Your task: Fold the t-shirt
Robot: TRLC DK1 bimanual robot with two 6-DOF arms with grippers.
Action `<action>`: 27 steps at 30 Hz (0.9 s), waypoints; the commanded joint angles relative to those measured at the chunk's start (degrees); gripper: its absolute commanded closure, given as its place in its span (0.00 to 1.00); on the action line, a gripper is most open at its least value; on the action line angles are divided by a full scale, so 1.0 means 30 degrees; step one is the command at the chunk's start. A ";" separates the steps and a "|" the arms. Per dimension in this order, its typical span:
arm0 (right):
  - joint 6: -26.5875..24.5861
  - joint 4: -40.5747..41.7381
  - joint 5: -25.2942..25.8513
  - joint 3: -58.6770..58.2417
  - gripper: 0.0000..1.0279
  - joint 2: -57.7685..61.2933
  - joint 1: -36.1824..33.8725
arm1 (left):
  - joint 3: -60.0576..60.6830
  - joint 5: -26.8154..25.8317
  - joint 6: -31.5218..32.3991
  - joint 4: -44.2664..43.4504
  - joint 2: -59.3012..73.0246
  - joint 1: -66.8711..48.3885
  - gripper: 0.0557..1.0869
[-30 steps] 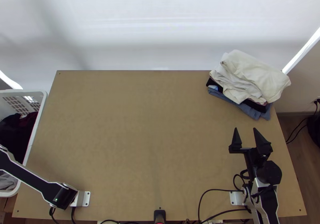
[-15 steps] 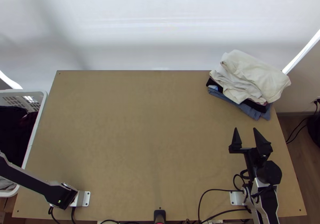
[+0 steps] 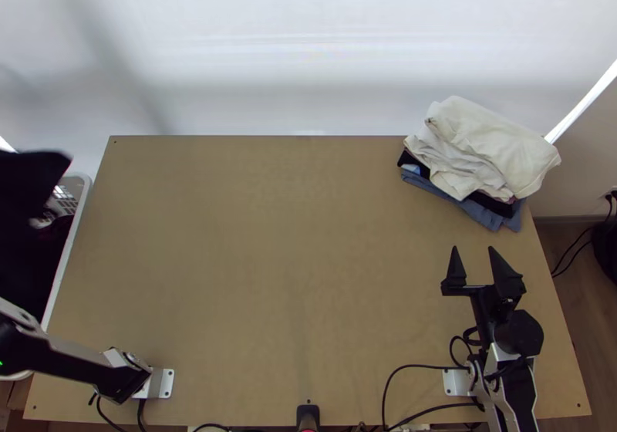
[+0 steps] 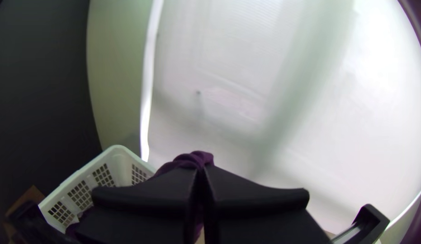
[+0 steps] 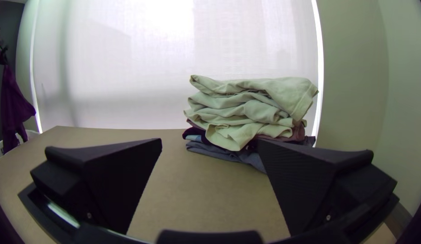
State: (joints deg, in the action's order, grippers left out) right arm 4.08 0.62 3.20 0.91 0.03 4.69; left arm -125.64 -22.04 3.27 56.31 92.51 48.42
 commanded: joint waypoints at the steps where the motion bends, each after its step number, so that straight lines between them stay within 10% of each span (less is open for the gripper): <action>1: 0.0018 -0.0237 0.0163 -0.0156 0.04 -0.0040 -0.0127 | 0.0602 0.0053 0.0434 0.1619 -0.1979 -0.2577 0.96; 13: 0.0018 -0.0237 0.0163 -0.0156 0.04 -0.0040 -0.0127 | 0.1833 0.6615 0.5180 0.3992 -0.3942 -1.9774 0.96; 27: 0.0018 -0.0237 0.0163 -0.0156 0.04 -0.0040 -0.0127 | 0.4909 0.7787 0.7407 -0.5061 -0.2301 -3.0936 0.96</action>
State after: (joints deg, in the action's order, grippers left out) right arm 4.08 0.62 3.20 0.91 0.03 4.69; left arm -110.80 0.84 22.41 47.11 84.71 -40.93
